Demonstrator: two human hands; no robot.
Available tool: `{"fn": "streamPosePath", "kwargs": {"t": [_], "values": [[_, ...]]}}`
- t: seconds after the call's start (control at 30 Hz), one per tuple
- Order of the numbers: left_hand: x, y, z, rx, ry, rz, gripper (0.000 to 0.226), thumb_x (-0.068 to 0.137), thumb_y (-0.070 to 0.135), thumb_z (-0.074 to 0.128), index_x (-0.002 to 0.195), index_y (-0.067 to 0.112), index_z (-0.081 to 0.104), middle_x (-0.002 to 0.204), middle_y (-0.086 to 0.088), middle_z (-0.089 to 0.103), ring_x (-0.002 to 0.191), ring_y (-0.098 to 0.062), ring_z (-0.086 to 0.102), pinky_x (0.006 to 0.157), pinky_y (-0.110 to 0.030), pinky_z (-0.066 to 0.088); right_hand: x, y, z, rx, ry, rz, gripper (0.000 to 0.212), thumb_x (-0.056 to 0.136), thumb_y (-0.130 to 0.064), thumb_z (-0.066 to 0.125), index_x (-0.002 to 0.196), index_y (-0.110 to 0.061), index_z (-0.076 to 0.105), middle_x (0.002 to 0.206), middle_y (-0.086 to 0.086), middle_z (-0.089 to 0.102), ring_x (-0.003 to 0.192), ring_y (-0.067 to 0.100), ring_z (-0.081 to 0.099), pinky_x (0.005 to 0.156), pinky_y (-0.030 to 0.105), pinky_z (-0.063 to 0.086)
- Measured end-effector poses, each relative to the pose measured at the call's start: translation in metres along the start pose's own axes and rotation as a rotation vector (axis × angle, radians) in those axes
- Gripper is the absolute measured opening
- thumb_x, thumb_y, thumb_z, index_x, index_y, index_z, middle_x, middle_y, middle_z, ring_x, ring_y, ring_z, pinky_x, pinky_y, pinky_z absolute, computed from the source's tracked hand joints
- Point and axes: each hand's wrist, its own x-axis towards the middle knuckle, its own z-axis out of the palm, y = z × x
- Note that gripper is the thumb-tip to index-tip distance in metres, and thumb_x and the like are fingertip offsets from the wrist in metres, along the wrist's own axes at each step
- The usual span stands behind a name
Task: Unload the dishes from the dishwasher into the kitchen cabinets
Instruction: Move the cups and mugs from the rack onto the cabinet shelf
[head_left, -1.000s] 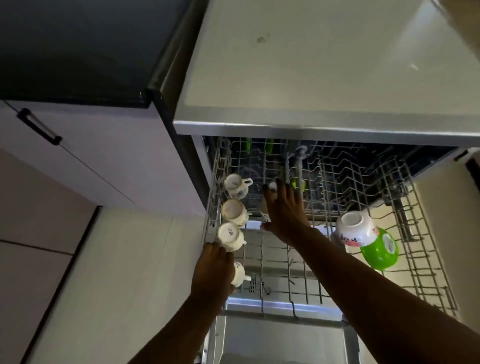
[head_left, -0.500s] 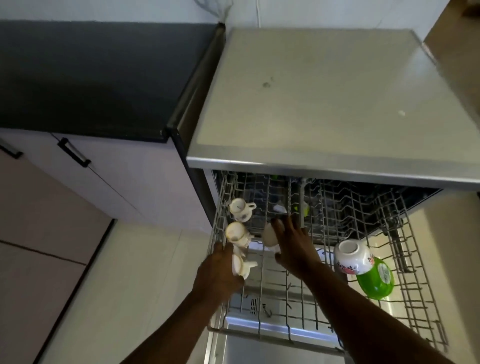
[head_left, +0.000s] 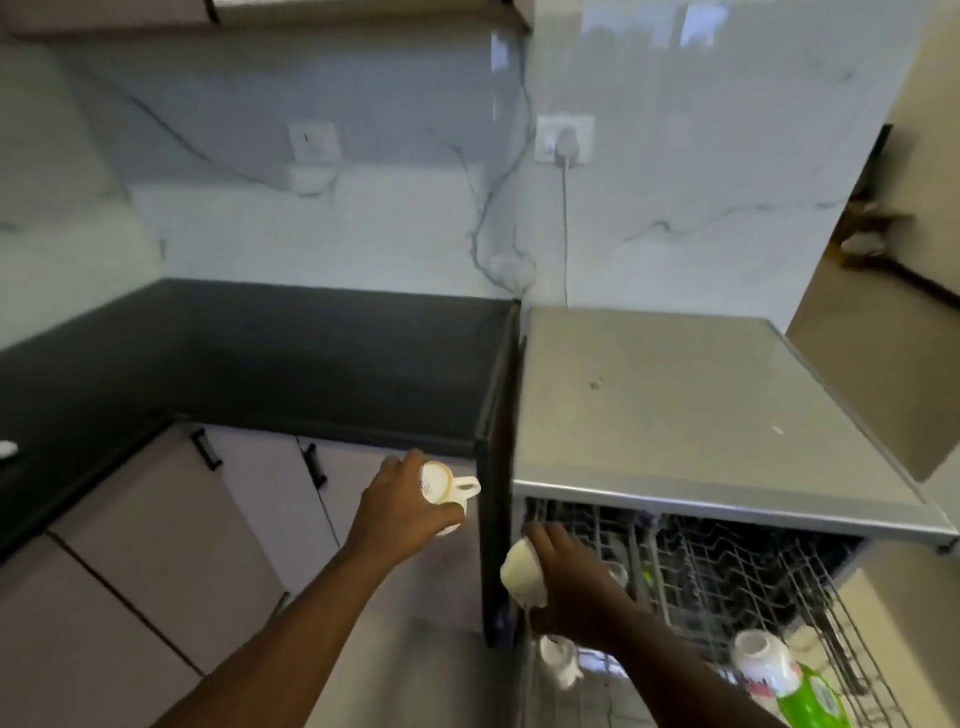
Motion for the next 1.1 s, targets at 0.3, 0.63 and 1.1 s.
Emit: {"fn": "streamPosePath", "kwargs": {"t": [0.3, 0.63, 1.1], "values": [[0.013, -0.049, -0.233, -0.095, 0.268, 0.044, 0.055, 0.066, 0.036, 0.075, 0.111, 0.019, 0.048, 0.11, -0.003, 0.045, 0.094, -0.022, 0.053, 0.077, -0.029, 0.042, 0.098, -0.186, -0.123, 0.385, 0.306, -0.045, 0.082, 0.057, -0.035, 0.077, 0.126, -0.026, 0.033, 0.119, -0.004, 0.046, 0.102, 0.013, 0.053, 0.08, 0.021, 0.042], [0.103, -0.035, -0.38, -0.19, 0.539, 0.191, 0.051, 0.071, 0.038, 0.075, 0.108, 0.018, 0.046, 0.105, -0.002, 0.054, 0.091, -0.018, 0.054, 0.061, -0.024, 0.042, 0.211, -0.28, -0.315, 0.594, 0.717, -0.269, 0.077, 0.059, -0.039, 0.084, 0.117, -0.031, 0.034, 0.116, 0.0, 0.047, 0.105, 0.018, 0.053, 0.085, 0.036, 0.053], [0.309, -0.008, -0.469, -0.153, 0.623, 0.328, 0.041, 0.075, 0.036, 0.073, 0.106, 0.02, 0.051, 0.099, 0.003, 0.06, 0.084, -0.013, 0.058, 0.062, -0.025, 0.046, 0.491, -0.301, -0.503, 0.661, 1.001, -0.387, 0.088, 0.062, -0.034, 0.086, 0.131, -0.017, 0.033, 0.128, 0.005, 0.043, 0.109, 0.021, 0.051, 0.09, 0.034, 0.049]]}}
